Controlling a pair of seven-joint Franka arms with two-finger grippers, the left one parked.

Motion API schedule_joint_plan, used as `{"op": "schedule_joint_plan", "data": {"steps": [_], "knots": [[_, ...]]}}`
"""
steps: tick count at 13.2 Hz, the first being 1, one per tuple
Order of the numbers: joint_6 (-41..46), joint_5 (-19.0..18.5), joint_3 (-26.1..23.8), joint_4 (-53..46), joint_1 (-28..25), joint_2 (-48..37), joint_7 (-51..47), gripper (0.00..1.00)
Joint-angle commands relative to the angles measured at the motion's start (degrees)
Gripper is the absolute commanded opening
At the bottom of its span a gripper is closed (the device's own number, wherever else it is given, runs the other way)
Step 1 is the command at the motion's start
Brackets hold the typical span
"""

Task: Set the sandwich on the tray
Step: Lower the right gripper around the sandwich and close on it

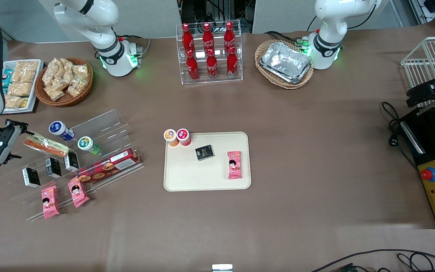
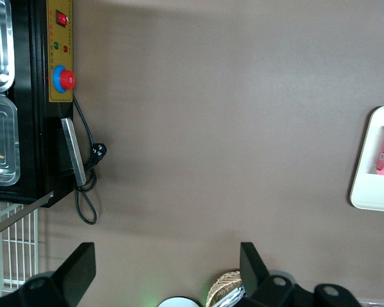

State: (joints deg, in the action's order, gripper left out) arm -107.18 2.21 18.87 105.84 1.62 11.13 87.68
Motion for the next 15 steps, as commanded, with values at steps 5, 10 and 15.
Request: {"op": "schedule_joint_plan", "data": {"steps": [5, 10, 15], "knots": [[-1.1, 1.1, -0.1, 4.5, 0.0, -2.2, 1.2, 1.00], [-0.1, 1.1, -0.4, 0.6, -0.6, -1.7, 0.9, 1.00], [3.8, 1.5, -0.4, -0.8, -0.7, -2.6, 0.6, 1.00]]}}
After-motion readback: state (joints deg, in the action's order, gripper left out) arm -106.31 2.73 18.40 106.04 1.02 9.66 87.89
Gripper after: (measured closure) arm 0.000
